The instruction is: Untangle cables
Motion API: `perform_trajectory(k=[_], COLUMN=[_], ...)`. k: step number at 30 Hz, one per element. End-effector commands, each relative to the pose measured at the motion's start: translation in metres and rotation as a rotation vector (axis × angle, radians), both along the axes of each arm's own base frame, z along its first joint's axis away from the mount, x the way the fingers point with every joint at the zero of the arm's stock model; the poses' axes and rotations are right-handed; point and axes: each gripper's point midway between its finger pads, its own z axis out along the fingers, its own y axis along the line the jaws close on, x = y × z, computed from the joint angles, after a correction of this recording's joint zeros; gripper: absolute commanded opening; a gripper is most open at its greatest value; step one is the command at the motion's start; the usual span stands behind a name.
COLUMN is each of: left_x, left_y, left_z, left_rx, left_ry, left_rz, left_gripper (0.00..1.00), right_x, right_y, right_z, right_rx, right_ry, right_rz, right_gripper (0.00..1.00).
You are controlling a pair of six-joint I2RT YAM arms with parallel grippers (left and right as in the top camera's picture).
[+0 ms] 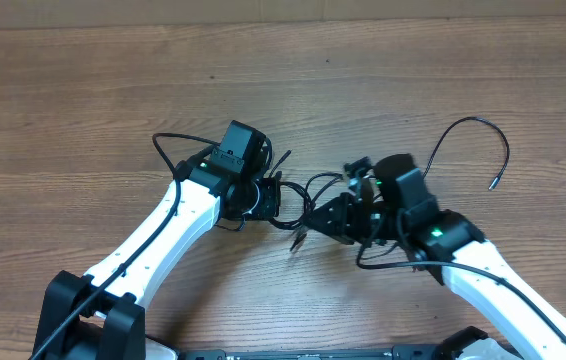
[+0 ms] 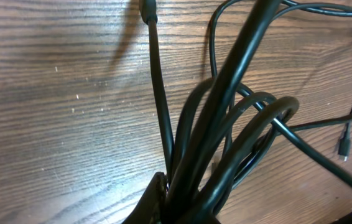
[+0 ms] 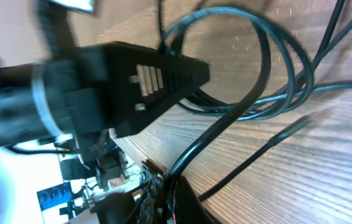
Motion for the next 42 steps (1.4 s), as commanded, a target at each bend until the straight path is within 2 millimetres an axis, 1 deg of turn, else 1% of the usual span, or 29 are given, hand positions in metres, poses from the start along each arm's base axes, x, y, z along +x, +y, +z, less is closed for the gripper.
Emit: perform_trajectory(k=[1,4,6,9,12,13,14,15,16,17,19,20,22,26,27,28,29,31,33,35,37,39,42], left_x=[0.002,0.006,0.010,0.013,0.013,0.013,0.013,0.013,0.013,0.013,0.013,0.012,0.011,0.003,0.000,-0.004,-0.009,-0.017,-0.017,-0.011,-0.003,0.010,0.028], left_y=[0.001,0.006,0.013,0.021,0.021,0.021,0.021,0.021,0.021,0.021,0.021,0.022,0.022,0.024,0.025,0.026,0.025,0.018,0.008,0.001,-0.005,-0.013,-0.019], left_z=[-0.002,-0.003,-0.005,-0.006,-0.006,-0.006,-0.006,-0.006,-0.006,-0.006,-0.006,-0.006,-0.007,-0.009,-0.010,-0.011,-0.011,-0.010,-0.008,-0.005,-0.002,0.003,0.007], left_rx=[0.034,0.058,0.092,0.121,0.112,0.109,0.107,0.105,0.105,0.105,0.106,0.107,0.107,0.097,0.095,0.092,0.083,0.039,-0.005,-0.038,-0.072,-0.119,-0.142], left_ry=[-0.036,-0.041,-0.041,-0.034,-0.020,-0.015,-0.011,-0.007,-0.006,-0.006,-0.004,-0.003,0.005,0.076,0.106,0.138,0.177,0.249,0.270,0.255,0.236,0.192,0.100], left_rz=[-0.055,-0.019,0.053,0.148,0.192,0.207,0.219,0.228,0.230,0.230,0.230,0.230,0.240,0.358,0.401,0.446,0.486,0.541,0.549,0.566,0.593,0.605,0.612], left_gripper=[0.04,0.05,0.13,0.40,0.49,0.54,0.64,0.82,0.93,1.00,1.00,0.99,1.00,1.00,1.00,1.00,1.00,1.00,1.00,1.00,1.00,1.00,0.96], right_x=[-0.006,-0.015,-0.020,-0.024,-0.025,-0.025,-0.025,-0.024,-0.023,-0.023,-0.022,-0.022,-0.023,-0.022,-0.021,-0.020,-0.019,-0.017,-0.016,-0.018,-0.020,-0.022,-0.024], right_y=[-0.005,-0.004,-0.007,-0.010,-0.012,-0.013,-0.015,-0.017,-0.020,-0.022,-0.027,-0.029,-0.033,-0.045,-0.050,-0.055,-0.061,-0.076,-0.090,-0.104,-0.111,-0.114,-0.114], right_z=[0.029,0.043,0.047,0.049,0.047,0.044,0.040,0.037,0.033,0.029,0.022,0.019,0.013,-0.001,-0.006,-0.010,-0.015,-0.026,-0.035,-0.043,-0.046,-0.048,-0.049], right_rx=[0.061,0.093,0.089,0.079,0.067,0.056,0.038,0.021,0.000,-0.021,-0.054,-0.070,-0.104,-0.182,-0.212,-0.239,-0.272,-0.345,-0.405,-0.451,-0.474,-0.487,-0.492], right_ry=[-0.148,-0.217,-0.238,-0.253,-0.244,-0.234,-0.224,-0.216,-0.207,-0.196,-0.177,-0.167,-0.148,-0.116,-0.099,-0.079,-0.055,0.006,0.067,0.133,0.172,0.188,0.195], right_rz=[0.090,0.146,0.157,0.159,0.154,0.148,0.136,0.124,0.111,0.098,0.078,0.069,0.052,0.010,-0.016,-0.045,-0.083,-0.182,-0.282,-0.382,-0.435,-0.447,-0.446], right_gripper=[0.04,0.04,0.04,0.04,0.04,0.04,0.04,0.04,0.04,0.04,0.08,0.14,0.21,0.40,0.48,0.54,0.57,0.65,0.76,0.80,0.82,0.83,0.85])
